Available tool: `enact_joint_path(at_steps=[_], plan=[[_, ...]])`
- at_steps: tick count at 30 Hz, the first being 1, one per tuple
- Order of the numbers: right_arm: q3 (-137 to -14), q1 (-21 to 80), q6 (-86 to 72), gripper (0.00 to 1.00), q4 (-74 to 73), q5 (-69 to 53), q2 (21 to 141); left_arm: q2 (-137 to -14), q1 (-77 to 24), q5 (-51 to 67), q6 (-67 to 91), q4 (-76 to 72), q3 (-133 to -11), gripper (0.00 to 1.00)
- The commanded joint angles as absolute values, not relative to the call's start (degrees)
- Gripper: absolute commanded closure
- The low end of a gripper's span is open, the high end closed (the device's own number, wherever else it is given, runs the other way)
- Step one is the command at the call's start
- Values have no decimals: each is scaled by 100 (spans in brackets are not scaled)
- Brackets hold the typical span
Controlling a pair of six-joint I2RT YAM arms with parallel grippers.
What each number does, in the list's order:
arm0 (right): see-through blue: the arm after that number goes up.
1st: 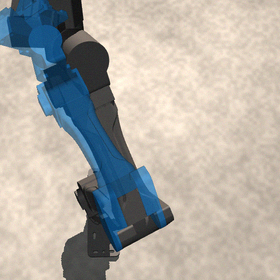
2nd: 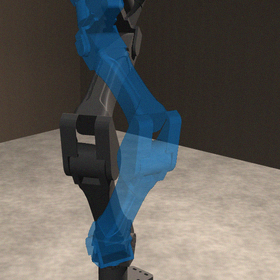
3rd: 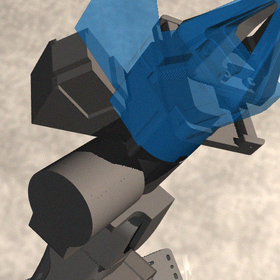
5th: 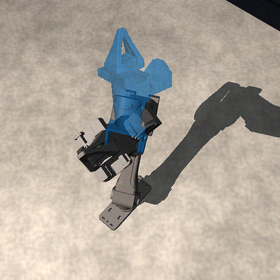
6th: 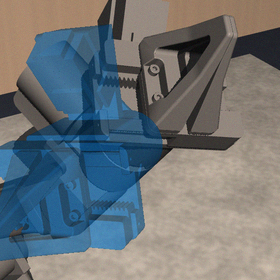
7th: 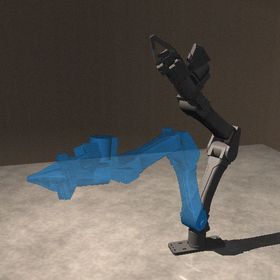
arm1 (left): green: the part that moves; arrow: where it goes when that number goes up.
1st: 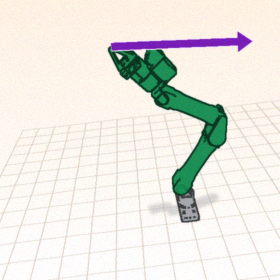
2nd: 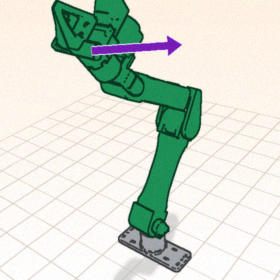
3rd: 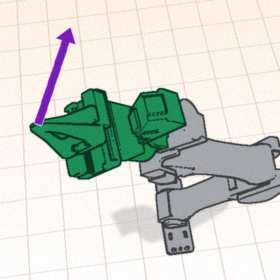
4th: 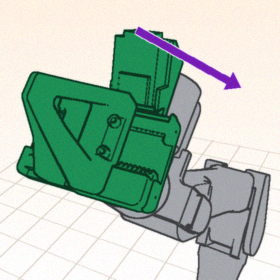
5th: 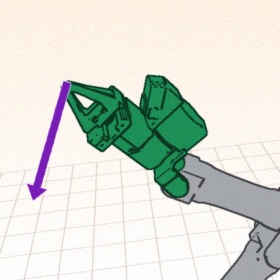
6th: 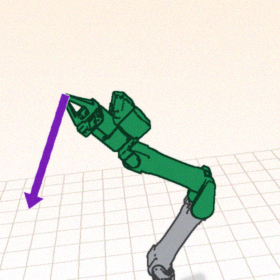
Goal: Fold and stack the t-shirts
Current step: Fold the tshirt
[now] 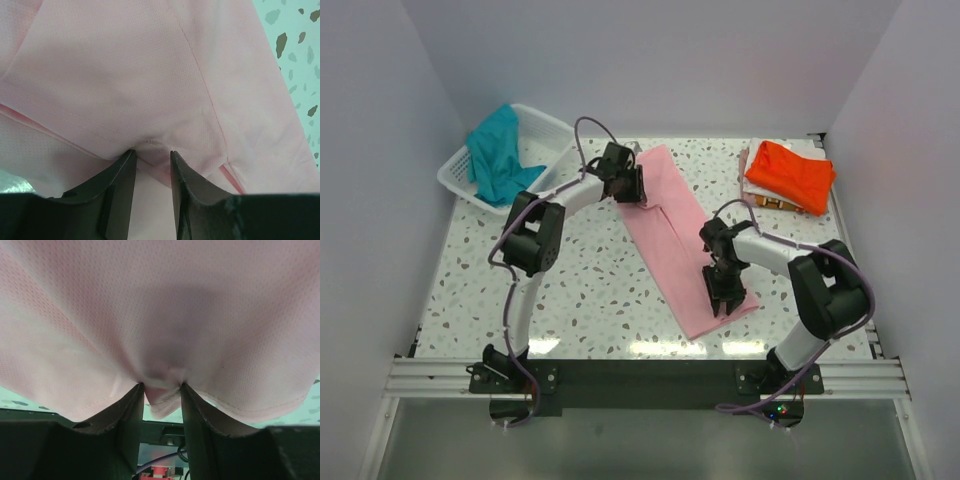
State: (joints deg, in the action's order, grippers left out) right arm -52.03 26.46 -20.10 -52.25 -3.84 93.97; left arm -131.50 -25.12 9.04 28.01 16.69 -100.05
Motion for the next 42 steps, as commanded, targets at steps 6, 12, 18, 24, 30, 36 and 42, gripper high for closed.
enact_joint_path(at_steps=[6, 12, 18, 24, 30, 36, 42], plan=[[-5466, 3172, -2469, 61, -4958, -913, 9720, -13807, -2382, 1028, 1548, 1564, -10669, 61], [-5905, 3656, -2637, 61, -4790, -1221, 10133, -14027, -2382, 1344, 1336, 1398, -10784, 60], [-6556, 4122, -2839, 61, -4623, -1415, 10669, -14106, -2382, 1512, 1423, 1152, -10749, 54], [-7250, 4438, -2900, 61, -4816, -1283, 10925, -13791, -2382, 1608, 1687, 818, -10723, 39], [-7795, 4553, -2856, 60, -5307, -1011, 10531, -13114, -2382, 1512, 1872, 747, -10872, 25], [-7630, 4562, -2988, 55, -5730, -573, 9810, -12060, -2382, 1486, 2083, 809, -10390, 13], [-6700, 4465, -3050, 50, -5810, -18, 9036, -10593, -2391, 1380, 2065, 1081, -8730, 10]])
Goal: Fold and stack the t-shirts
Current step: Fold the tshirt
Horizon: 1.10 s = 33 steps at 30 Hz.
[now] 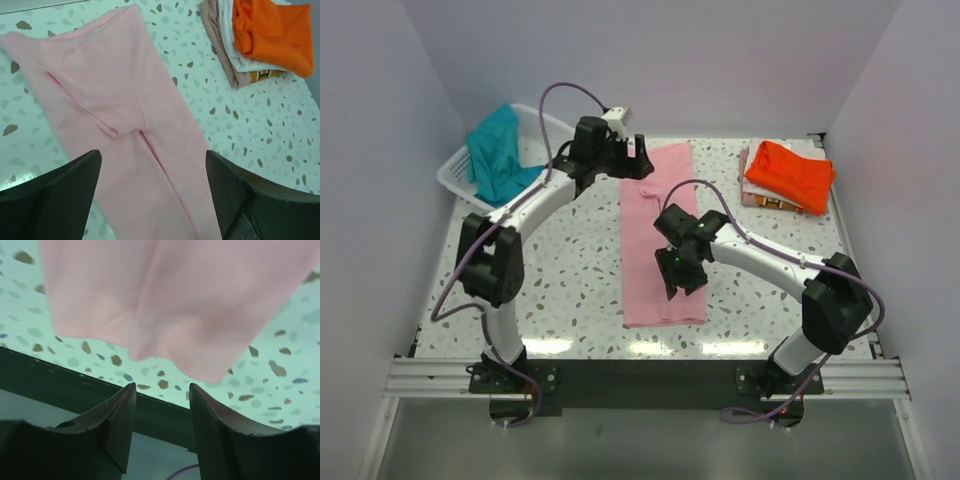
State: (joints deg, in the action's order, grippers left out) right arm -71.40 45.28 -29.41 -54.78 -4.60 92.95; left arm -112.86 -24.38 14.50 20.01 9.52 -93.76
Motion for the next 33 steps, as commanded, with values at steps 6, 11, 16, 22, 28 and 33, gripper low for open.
enact_joint_path(at_steps=[6, 11, 16, 22, 28, 33], plan=[[-5864, 3886, -2971, 50, -5441, -18, 8666, -9028, -2733, 1038, 2135, 1555, -6542, 11], [-5415, 3577, -2918, 50, -5090, -245, 8473, -7850, -3286, 949, 2766, 1670, -4935, 12], [-5081, 3560, -3015, 51, -4676, -606, 8490, -7077, -3699, 984, 3409, 1758, -4000, 13], [-4782, 3551, -3032, 52, -4377, -695, 8578, -6426, -3832, 1002, 3937, 1767, -3209, 14], [-4693, 3524, -2979, 59, -4096, -694, 8815, -6565, -3893, 1037, 4095, 1644, -3173, 15], [-4685, 3507, -2927, 71, -4017, -738, 9026, -6943, -4025, 993, 4210, 1634, -3366, 19]])
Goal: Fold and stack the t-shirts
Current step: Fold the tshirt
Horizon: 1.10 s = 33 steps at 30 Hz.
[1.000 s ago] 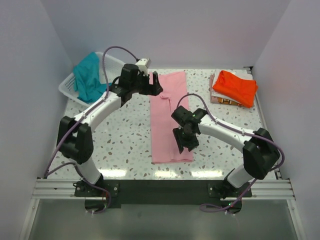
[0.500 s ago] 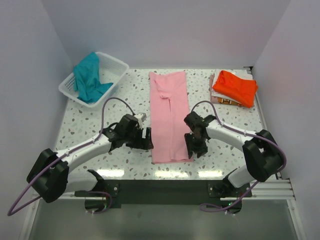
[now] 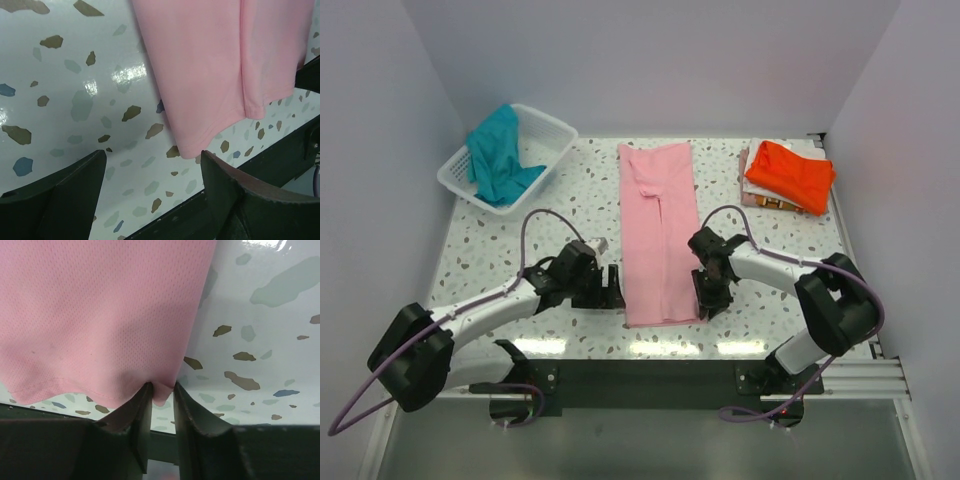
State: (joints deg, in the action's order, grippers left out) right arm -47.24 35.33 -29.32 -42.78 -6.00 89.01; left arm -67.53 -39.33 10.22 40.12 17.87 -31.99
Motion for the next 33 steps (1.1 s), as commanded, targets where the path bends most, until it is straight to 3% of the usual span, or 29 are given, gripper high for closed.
enact_joint_path(at_steps=[1, 7, 13, 19, 29, 33], plan=[[-4676, 3516, -2918, 76, -4008, -747, 9035, -7083, -4051, 976, 4219, 1696, -3445, 20], [-4553, 3507, -2918, 88, -3990, -826, 9035, -7619, -4341, 1063, 4359, 1644, -3577, 27], [-4605, 3516, -2918, 88, -4017, -835, 9079, -8059, -4711, 1046, 4456, 1626, -3762, 31], [-4693, 3507, -2953, 88, -4052, -835, 9035, -8165, -4790, 1081, 4509, 1705, -3797, 44], [-4685, 3516, -3006, 88, -4069, -844, 8939, -8174, -4904, 1142, 4570, 1775, -3744, 49], [-4658, 3498, -3023, 88, -4060, -861, 8877, -8296, -4913, 1265, 4570, 1574, -3665, 55]])
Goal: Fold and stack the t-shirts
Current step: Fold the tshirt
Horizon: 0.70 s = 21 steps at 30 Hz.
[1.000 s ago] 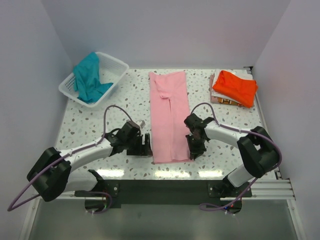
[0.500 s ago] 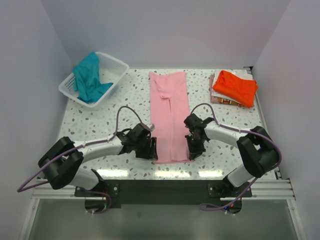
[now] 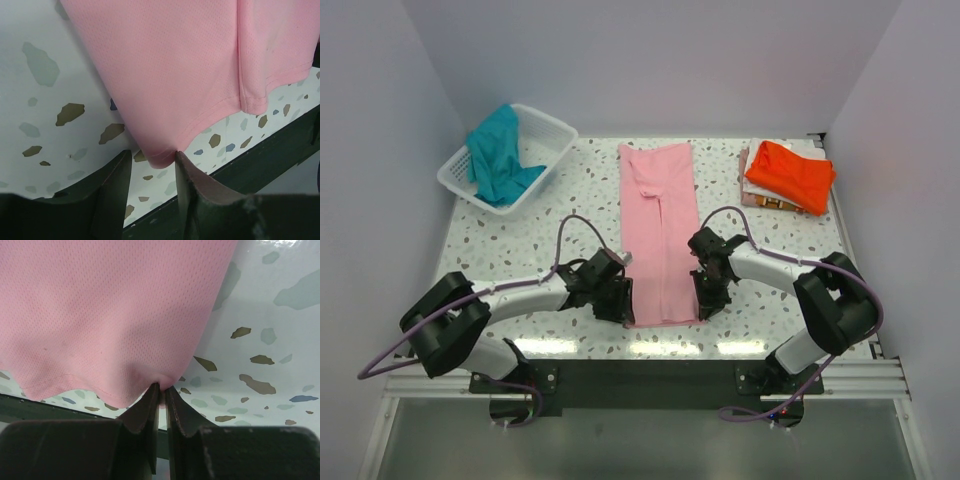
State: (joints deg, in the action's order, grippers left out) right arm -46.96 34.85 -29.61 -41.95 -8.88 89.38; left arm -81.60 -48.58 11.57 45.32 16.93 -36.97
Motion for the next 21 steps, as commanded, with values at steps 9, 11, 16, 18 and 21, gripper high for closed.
enact_joint_path(at_steps=[9, 11, 16, 18, 21], plan=[[-4720, 3507, -3050, 89, -4122, -905, 8772, -8701, -4913, 1485, 4474, 1327, -3718, 91], [-4772, 3507, -3041, 91, -4175, -914, 8754, -8719, -4913, 1450, 4474, 1379, -3753, 100], [-4965, 3507, -2997, 100, -4499, -888, 8509, -8386, -4913, 1039, 4518, 1721, -3893, 100], [-5097, 3516, -2988, 100, -4622, -853, 8438, -8254, -4913, 906, 4561, 1828, -4042, 100], [-5334, 3507, -2988, 100, -4894, -800, 8297, -8078, -4904, 669, 4596, 2012, -4315, 100]])
